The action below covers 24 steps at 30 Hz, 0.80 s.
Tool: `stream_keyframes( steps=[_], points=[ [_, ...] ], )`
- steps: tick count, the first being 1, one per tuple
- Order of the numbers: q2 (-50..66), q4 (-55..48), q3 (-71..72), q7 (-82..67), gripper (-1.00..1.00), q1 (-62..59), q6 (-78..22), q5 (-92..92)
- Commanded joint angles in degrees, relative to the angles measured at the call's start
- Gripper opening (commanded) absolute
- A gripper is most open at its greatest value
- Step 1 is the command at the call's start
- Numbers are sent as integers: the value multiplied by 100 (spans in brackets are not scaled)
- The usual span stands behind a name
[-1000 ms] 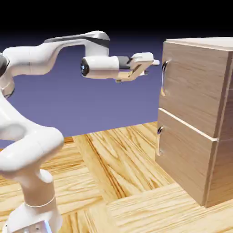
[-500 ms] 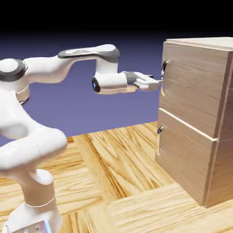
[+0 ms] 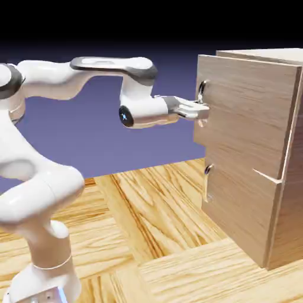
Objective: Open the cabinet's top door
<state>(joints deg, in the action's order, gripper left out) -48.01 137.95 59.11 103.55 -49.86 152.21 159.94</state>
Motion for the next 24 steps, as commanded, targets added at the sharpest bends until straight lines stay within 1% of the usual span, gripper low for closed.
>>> stream_keyframes(
  steps=[1,8,13,15,18,24],
  points=[
    [158,9,-137,-249,-100,169,22,51],
    [1163,-124,-1037,-1974,-100,1227,390,673],
    [1419,108,-2007,-2464,-100,2266,330,553],
    [1389,284,-2415,-2391,-100,2680,255,276],
    [1140,679,-2934,-1873,-100,3151,14,-473],
    [581,1417,-3912,-955,-100,3851,-545,-1968]
  ],
)
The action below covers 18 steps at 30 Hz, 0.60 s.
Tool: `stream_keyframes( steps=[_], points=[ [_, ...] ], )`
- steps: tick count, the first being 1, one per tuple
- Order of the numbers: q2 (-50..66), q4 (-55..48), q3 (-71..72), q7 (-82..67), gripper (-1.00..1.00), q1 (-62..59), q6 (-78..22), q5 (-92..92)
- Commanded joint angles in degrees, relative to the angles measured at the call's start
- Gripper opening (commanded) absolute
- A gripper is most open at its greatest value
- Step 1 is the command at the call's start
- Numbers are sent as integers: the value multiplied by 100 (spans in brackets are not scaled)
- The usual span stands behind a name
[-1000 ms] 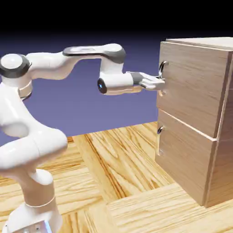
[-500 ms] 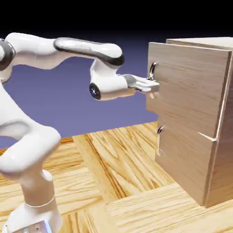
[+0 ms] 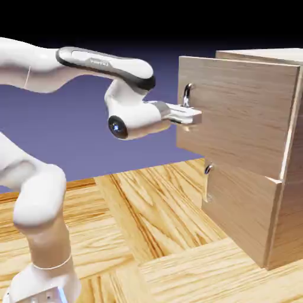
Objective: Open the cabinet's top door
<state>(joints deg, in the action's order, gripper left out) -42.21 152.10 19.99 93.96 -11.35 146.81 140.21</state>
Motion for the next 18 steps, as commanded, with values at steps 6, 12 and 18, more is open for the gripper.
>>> stream_keyframes(
  steps=[6,12,18],
  points=[
    [-556,602,-915,772,-100,350,-674,-1490],
    [-995,1003,-1829,1378,-100,381,-1506,-2985],
    [-1167,1136,-2828,1781,-100,189,-2566,-4480]
  ],
)
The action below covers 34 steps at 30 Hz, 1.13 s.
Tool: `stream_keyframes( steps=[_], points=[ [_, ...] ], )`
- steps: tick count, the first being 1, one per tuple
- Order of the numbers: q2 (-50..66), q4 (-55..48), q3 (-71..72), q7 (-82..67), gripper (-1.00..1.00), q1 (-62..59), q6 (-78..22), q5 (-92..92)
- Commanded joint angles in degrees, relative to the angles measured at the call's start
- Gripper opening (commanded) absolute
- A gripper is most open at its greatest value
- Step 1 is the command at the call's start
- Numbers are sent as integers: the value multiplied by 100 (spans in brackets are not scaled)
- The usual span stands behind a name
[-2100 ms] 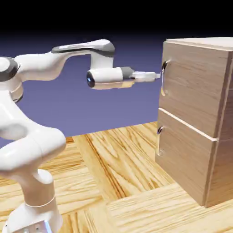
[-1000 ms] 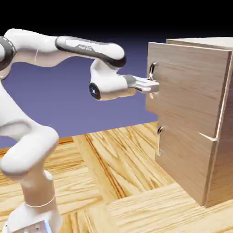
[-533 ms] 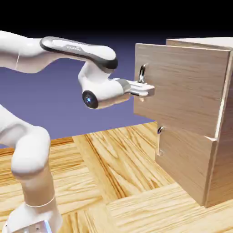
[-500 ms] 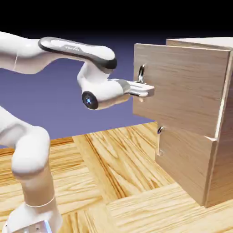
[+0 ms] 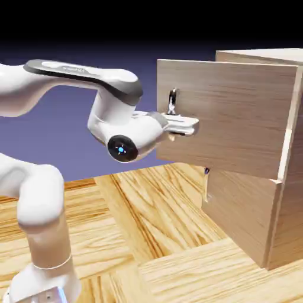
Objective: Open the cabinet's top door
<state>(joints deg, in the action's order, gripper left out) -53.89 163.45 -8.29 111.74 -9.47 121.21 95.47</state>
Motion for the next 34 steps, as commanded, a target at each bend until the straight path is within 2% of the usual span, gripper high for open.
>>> stream_keyframes(
  steps=[1,8,17,27,34],
  points=[
    [10,-11,-180,48,-100,-40,-208,-256],
    [497,-471,-1573,143,-100,-209,-1848,-1965],
    [1909,-1909,-3318,-184,-100,306,-4090,-3456],
    [3920,-3797,-5053,-996,-100,1361,-6513,-3964],
    [5373,-4753,-5566,-1772,-100,1368,-7946,-3858]
  ],
)
